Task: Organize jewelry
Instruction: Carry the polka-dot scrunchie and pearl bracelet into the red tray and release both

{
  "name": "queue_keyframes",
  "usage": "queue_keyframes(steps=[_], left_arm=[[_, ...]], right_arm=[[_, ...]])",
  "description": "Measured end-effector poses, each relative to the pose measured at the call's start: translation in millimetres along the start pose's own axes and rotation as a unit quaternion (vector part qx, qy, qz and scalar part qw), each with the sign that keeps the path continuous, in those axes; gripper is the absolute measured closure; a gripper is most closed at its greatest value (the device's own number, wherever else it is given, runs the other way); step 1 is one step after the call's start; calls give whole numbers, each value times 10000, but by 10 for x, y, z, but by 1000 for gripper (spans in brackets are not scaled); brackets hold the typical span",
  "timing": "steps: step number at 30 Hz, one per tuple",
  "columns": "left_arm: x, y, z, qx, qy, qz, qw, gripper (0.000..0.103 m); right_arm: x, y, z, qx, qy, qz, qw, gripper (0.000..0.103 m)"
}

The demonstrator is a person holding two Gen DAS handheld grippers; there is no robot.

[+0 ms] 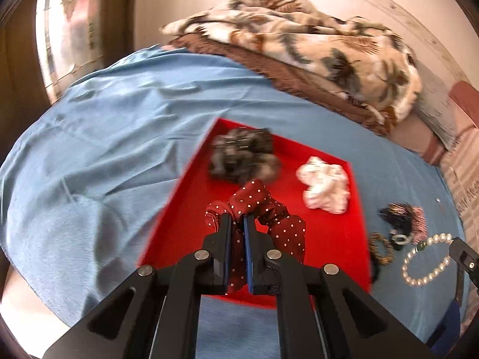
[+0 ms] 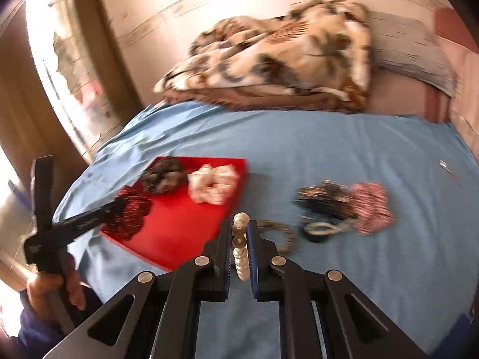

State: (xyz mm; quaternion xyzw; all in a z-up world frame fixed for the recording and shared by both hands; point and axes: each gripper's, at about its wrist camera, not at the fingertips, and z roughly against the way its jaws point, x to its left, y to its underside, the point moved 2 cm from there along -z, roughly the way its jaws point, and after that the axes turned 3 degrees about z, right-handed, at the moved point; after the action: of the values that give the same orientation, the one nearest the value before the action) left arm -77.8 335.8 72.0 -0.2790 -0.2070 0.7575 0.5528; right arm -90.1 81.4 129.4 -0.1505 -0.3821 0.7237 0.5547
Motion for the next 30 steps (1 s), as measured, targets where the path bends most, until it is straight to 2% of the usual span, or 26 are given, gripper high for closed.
queue_keyframes(steps=[6, 10, 15, 19, 25, 29, 30], left_arm=[[310, 10, -105, -5, -204, 223, 9995, 95], [378, 20, -139, -17, -170, 253, 9995, 95], [356, 59, -163, -51, -244, 146, 9996, 95], [312, 78, -173, -113, -330, 17, 9994, 94], [312, 77, -158, -209, -315, 47, 9993, 79], [331, 66, -109, -376, -339, 116, 9987, 60], [338, 64, -99, -414, -351, 131, 9984, 60]], right_arm=[[594, -147, -466, 306, -392, 267, 9984, 92], [780, -134, -781, 560, -598, 171, 9965, 92], [693, 74, -1113, 1070, -367, 66, 9936, 92], [587, 196, -1215, 1270, -129, 35, 9918, 92], [608, 266, -1253, 1404, -104, 90, 9900, 92], [722, 304, -1259, 1438, -198, 277, 9890, 91], [750, 311, -1253, 1428, -225, 325, 9890, 91]])
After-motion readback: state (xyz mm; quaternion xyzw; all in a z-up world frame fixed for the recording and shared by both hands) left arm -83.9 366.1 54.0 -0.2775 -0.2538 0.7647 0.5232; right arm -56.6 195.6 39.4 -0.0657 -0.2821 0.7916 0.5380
